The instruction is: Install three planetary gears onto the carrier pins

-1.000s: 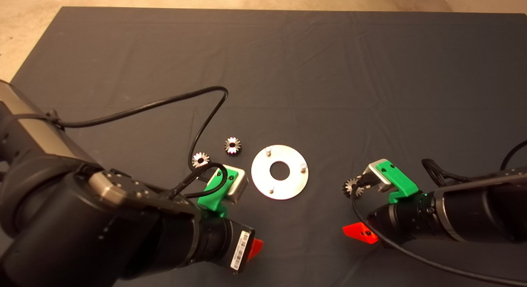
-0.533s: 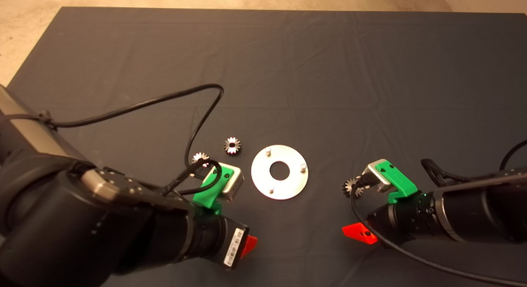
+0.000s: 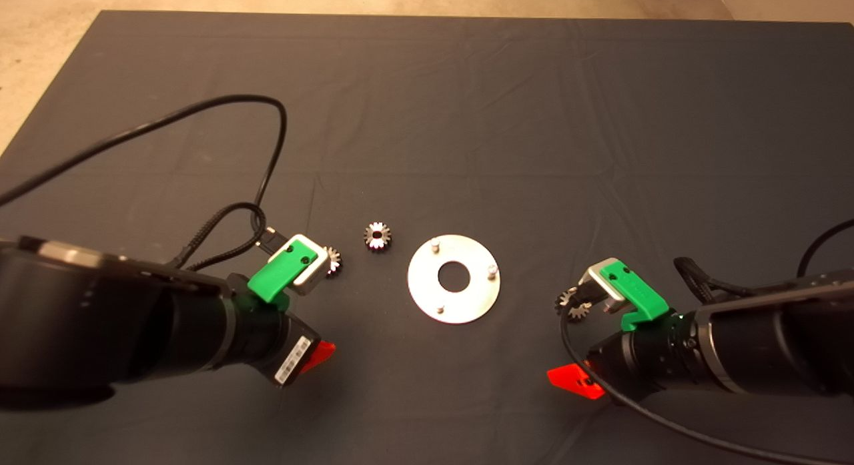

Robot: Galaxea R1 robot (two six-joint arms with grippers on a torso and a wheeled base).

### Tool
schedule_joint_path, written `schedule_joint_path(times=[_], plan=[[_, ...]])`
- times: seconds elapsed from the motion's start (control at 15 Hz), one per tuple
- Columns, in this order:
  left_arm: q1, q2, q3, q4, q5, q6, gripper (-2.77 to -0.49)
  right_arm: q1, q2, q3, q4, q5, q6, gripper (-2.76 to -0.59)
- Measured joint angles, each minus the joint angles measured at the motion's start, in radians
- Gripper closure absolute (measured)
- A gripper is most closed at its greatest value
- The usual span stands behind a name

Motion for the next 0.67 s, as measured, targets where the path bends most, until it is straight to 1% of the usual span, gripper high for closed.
schedule_joint_path(times=[0.13,0.2,0.27,0.33,0.4,0.53,0.67], plan=[[0.103,0.001,-0.026,0.124,-0.003,0.048,-2.06,0.000,0.029,0.000,0.000,0.002,0.000,-2.73],[0.142,0.005,-0.045,0.168,-0.003,0.066,-2.06,0.000,0.034,0.000,0.000,0.003,0.000,-2.73],[0.165,0.015,-0.068,0.199,-0.001,0.076,-2.06,0.000,0.038,0.000,0.000,0.003,0.000,-2.73],[0.171,0.029,-0.094,0.214,-0.002,0.093,-2.06,0.000,0.042,0.000,0.000,0.001,0.000,-2.73],[0.173,0.041,-0.119,0.230,-0.003,0.116,-2.06,0.000,0.046,0.000,0.000,0.002,0.000,-2.73],[0.173,0.046,-0.145,0.240,-0.003,0.169,-2.06,0.000,0.048,0.000,0.000,0.000,0.000,-2.73],[0.173,0.045,-0.154,0.241,-0.003,0.206,-2.06,0.000,0.053,-0.001,0.000,0.000,0.000,-2.73]])
